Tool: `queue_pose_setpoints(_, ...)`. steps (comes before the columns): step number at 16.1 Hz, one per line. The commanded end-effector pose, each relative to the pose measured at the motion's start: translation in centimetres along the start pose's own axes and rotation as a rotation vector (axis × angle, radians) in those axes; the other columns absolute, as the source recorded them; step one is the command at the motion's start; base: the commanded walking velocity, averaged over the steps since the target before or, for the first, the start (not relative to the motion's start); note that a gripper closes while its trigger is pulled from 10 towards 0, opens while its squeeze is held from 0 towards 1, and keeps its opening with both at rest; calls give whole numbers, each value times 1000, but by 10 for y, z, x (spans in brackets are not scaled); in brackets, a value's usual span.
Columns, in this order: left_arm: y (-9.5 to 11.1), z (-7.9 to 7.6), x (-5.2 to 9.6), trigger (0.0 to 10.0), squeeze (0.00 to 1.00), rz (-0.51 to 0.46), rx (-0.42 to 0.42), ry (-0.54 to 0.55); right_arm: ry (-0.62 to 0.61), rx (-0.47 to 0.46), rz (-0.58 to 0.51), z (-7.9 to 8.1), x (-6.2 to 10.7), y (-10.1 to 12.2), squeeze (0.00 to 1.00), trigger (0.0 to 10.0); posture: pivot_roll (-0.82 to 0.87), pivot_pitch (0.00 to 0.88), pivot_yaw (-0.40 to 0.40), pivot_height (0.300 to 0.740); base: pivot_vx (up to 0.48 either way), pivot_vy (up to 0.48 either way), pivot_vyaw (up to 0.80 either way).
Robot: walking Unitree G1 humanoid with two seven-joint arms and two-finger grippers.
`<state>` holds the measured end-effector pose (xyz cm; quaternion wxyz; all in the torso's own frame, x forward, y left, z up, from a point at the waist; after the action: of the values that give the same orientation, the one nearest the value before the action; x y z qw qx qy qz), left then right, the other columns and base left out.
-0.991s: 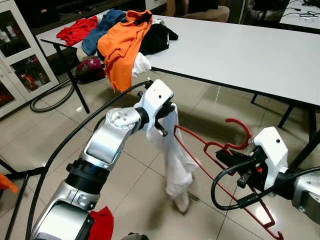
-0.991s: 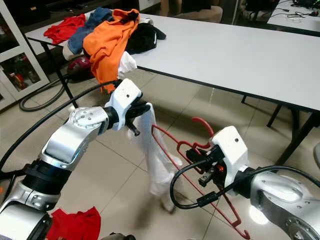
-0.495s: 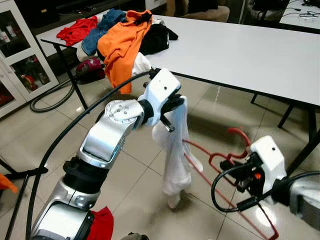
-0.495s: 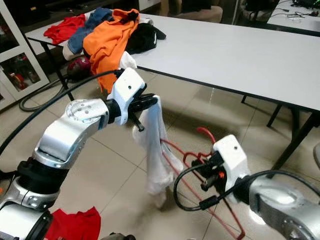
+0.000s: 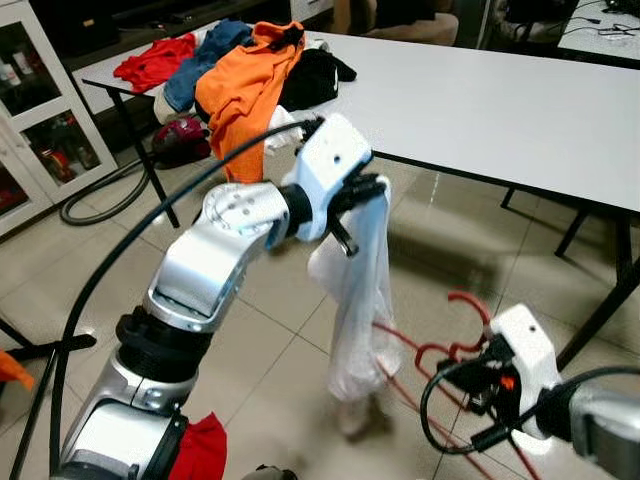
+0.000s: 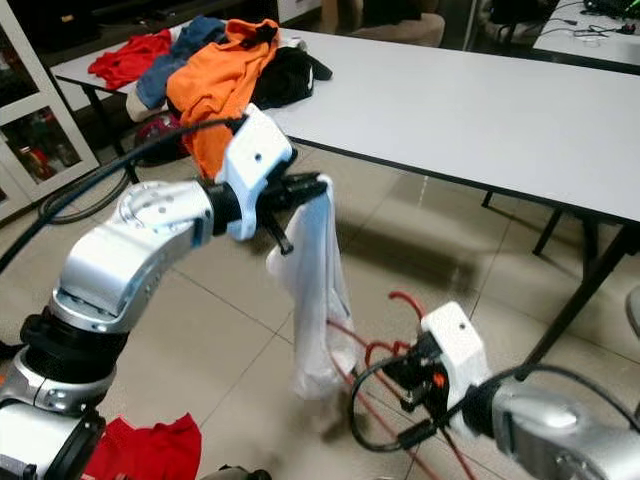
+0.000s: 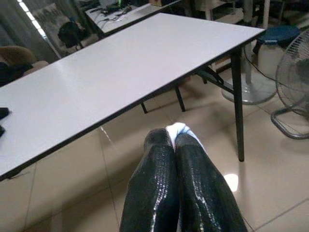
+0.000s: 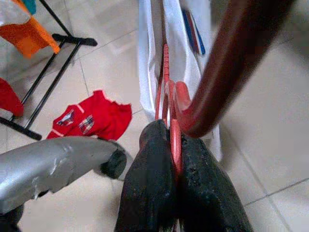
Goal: Hang hanger
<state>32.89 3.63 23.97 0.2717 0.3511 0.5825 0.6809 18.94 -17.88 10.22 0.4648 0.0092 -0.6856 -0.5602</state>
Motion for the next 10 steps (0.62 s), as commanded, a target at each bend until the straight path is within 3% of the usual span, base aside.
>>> queue_pose_setpoints(1,11,9,3,10000,0,-34,-15,40,-1,-11,16,0,0,-3,0,10000,-240,0,96,740,0,0,0)
queue_pose_setpoints(4,17,21,3,10000,0,-53,-14,104,10,-49,38,8,3,-14,0,10000,-250,0,99,740,0,0,0)
queue_pose_setpoints(10,22,28,0,10000,0,-76,-13,136,36,-115,89,15,12,-33,0,10000,-256,3,93,740,0,0,0)
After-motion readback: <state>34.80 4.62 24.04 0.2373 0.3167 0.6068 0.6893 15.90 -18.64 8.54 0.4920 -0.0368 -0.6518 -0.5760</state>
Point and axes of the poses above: a point about 5 cm out from each wrist's last joint towards the gripper, its own x axis pointing back from the gripper into the wrist, its own y axis along the axis of the wrist's last joint, z = x × y, the point moved 3 cm from there along -x, pointing out of the wrist towards the gripper, and after that the axes turned 12 degrees about x, right-handed, at the moved point
